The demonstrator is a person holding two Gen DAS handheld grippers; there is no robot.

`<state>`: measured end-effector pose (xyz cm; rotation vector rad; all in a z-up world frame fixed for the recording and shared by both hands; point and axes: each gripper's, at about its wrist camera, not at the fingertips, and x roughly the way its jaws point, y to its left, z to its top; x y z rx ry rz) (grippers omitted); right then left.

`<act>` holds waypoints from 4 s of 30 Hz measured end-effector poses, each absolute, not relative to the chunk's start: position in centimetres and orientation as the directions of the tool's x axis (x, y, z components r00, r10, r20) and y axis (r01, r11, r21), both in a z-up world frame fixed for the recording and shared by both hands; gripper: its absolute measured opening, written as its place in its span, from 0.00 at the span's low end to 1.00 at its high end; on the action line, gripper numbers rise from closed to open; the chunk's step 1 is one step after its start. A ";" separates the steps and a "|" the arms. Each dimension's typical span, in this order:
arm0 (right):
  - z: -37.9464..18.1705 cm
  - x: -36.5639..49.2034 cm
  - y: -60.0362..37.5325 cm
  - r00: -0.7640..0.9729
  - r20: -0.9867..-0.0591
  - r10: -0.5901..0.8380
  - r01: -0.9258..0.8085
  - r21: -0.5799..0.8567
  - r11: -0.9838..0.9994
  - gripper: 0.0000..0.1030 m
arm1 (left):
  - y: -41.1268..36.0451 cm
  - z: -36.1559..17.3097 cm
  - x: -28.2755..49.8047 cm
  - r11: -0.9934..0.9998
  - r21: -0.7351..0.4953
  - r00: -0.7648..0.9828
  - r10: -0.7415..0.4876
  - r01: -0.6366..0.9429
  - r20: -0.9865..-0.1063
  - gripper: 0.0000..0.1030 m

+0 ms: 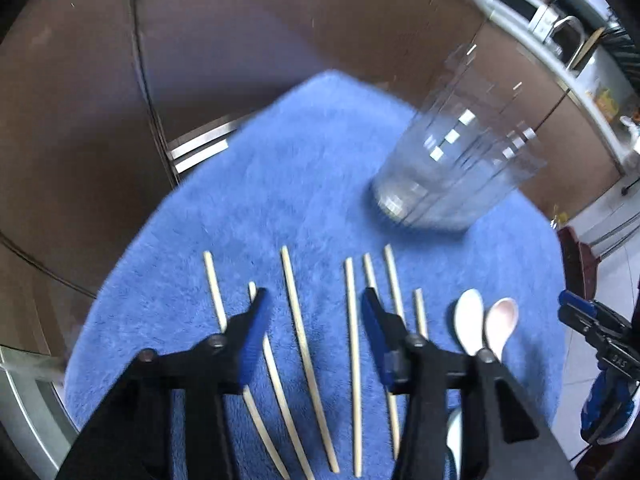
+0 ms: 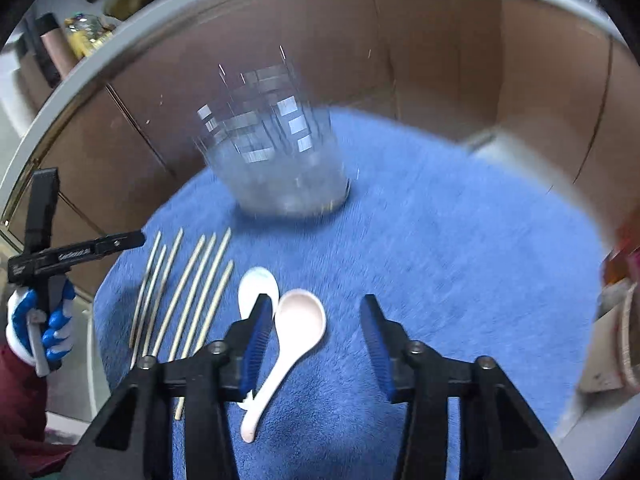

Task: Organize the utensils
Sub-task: 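Grasp a wooden chopstick with the left tool while the right tool grasps a white spoon, then lift the chopstick with the left tool while the right tool carries the spoon into the holder, then open both tools and withdraw them from the utensil holder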

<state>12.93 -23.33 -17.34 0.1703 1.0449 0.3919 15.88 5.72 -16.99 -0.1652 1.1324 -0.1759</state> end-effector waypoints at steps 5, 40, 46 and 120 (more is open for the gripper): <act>-20.8 14.8 -23.4 0.345 -0.831 0.437 -0.233 0.375 0.897 0.36 | 5.7 -19.2 18.7 0.979 -0.205 0.339 -0.200 0.023 -0.919 0.30; -13.7 11.9 -20.7 0.496 -0.824 0.274 -0.424 0.046 0.905 0.07 | 6.8 -12.0 15.4 0.943 -0.323 0.535 -0.311 0.074 -0.786 0.05; -5.8 10.7 -20.7 0.687 -0.684 0.247 -0.348 -0.011 0.937 0.07 | 4.9 -4.0 14.4 0.933 -0.332 0.694 -0.329 0.135 -0.641 0.05; -2.7 0.0 -19.5 0.932 -0.348 0.104 -0.107 0.010 0.994 0.33 | 0.3 1.4 3.5 0.990 -0.074 0.953 -0.137 0.121 -0.269 0.74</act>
